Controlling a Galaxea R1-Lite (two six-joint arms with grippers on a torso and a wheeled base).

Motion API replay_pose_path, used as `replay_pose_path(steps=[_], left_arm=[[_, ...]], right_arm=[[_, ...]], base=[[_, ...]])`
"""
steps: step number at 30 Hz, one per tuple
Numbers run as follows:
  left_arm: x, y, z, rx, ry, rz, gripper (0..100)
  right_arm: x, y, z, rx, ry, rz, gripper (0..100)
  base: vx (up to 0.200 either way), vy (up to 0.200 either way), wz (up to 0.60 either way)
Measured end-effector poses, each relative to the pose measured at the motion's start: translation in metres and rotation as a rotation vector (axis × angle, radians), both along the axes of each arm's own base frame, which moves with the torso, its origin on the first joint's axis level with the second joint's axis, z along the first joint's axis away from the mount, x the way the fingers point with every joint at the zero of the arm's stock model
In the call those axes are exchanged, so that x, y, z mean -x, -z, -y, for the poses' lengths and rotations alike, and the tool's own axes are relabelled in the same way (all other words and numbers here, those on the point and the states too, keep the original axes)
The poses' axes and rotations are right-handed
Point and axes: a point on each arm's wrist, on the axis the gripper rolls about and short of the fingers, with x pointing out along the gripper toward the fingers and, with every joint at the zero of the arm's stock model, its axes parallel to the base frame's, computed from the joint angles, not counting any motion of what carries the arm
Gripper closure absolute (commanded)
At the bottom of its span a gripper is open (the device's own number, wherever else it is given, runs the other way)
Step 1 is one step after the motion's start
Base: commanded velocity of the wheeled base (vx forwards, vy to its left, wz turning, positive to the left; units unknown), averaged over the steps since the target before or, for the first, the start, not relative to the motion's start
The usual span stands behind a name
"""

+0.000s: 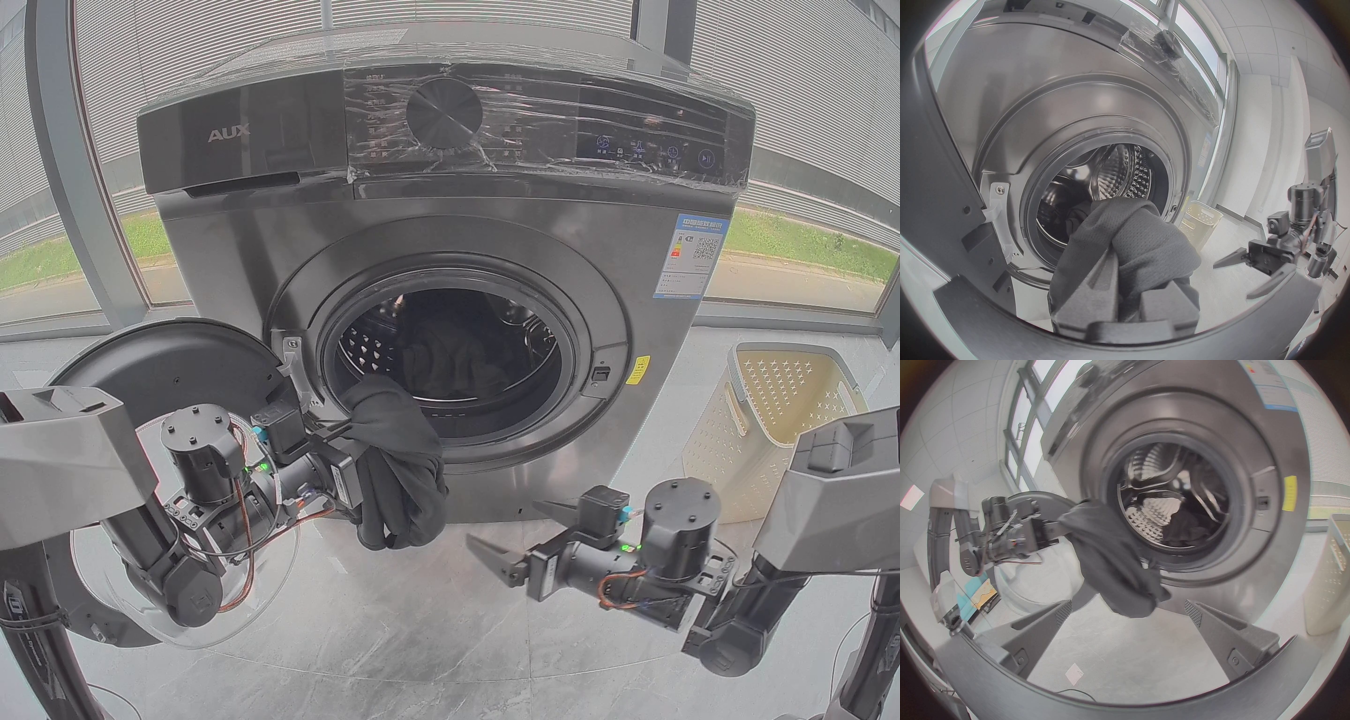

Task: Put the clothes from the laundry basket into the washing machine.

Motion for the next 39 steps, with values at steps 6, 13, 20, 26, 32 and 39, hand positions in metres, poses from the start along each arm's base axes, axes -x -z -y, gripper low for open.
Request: replay_pose_path(steps=[6, 13, 20, 26, 32, 39], left_arm=[[0.012, -0.008, 0.003, 0.007, 0.025, 0.006, 100], [0.025, -0.018, -0.003, 0.009, 0.024, 0.024, 100], [0.027, -0.019, -0.008, 0.001, 0.002, 0.022, 100], [0.028, -0.012, -0.006, -0.006, 0.002, -0.002, 100], [0.027, -0.003, 0.0, -0.024, -0.017, -0.025, 100], [0.029, 0.002, 0.008, -0.031, 0.004, -0.038, 100]], right_arm=[[-0.008, 0.006, 0.051, 0.008, 0.11, -0.045, 0], [-0.001, 0.002, 0.081, 0.015, 0.18, -0.071, 0], [0.001, -0.006, 0.085, 0.002, 0.185, -0.048, 0], [-0.002, -0.009, 0.083, -0.004, 0.185, -0.031, 0], [-0.003, -0.007, 0.082, -0.001, 0.183, -0.032, 0], [-0.003, -0.002, 0.08, 0.009, 0.174, -0.047, 0]], base=[[0.0, 0.0, 0.0], [0.0, 0.0, 0.0], [0.0, 0.0, 0.0], [0.167, 0.067, 0.0], [0.033, 0.033, 0.0], [0.0, 0.0, 0.0]])
